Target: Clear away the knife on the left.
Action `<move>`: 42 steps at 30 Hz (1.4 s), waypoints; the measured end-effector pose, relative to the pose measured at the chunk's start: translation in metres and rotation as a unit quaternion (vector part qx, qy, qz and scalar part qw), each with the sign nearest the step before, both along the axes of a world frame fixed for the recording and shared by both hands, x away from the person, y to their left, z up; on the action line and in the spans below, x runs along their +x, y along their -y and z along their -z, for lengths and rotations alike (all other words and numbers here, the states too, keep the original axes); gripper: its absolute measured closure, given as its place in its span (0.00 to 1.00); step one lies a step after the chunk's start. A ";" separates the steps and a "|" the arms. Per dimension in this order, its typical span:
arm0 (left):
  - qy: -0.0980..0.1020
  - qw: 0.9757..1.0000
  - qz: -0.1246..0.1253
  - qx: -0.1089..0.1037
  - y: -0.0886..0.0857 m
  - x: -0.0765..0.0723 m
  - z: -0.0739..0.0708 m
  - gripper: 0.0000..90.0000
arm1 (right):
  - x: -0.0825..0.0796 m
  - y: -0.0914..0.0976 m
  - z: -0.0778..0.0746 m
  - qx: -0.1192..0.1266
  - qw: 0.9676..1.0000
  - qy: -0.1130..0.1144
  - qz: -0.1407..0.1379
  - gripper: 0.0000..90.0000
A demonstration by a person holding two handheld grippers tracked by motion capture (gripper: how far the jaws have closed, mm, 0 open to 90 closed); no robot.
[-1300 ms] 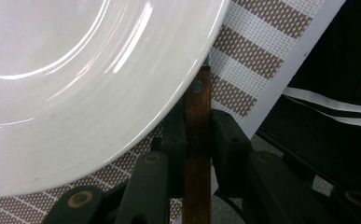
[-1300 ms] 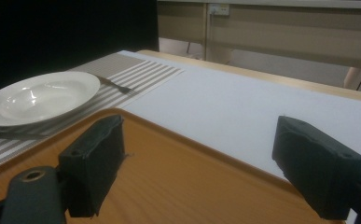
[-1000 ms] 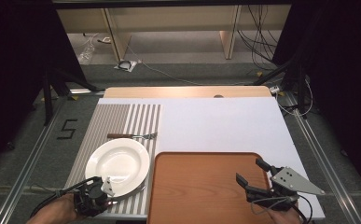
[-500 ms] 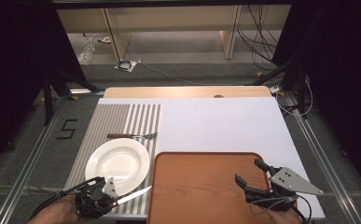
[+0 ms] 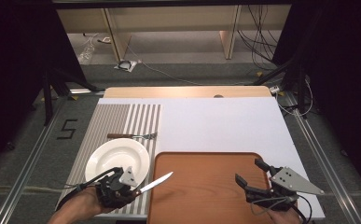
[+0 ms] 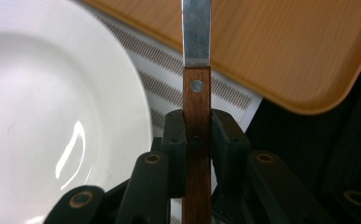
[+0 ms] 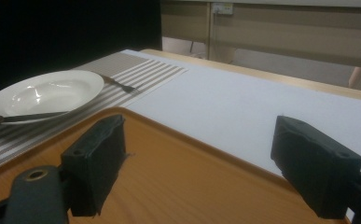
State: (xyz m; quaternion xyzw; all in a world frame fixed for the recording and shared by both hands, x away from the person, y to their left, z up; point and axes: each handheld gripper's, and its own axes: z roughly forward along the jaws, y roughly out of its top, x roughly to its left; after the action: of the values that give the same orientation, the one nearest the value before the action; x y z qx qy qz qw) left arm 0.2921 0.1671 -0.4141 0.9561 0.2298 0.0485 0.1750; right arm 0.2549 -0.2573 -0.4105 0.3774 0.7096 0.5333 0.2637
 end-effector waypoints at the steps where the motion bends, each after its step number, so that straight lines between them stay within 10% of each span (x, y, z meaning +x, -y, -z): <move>1: -0.001 1.000 -0.001 -0.002 0.003 0.002 0.000 0.85 | 0.000 0.000 0.000 0.000 1.000 0.000 0.000 0.21; 21: -0.028 0.999 0.006 -0.038 0.060 0.020 0.009 0.85 | -0.001 0.001 -0.001 0.001 1.000 0.001 0.001 0.21; 42: -0.071 0.996 0.047 -0.021 0.104 0.008 0.029 0.85 | -0.001 0.000 -0.001 0.000 1.000 0.002 -0.004 0.21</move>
State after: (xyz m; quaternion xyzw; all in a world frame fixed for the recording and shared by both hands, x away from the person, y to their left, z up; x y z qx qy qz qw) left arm 0.2999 0.0628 -0.4427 0.9631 0.1974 -0.0325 0.1800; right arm 0.2542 -0.2574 -0.4093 0.3736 0.7109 0.5349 0.2626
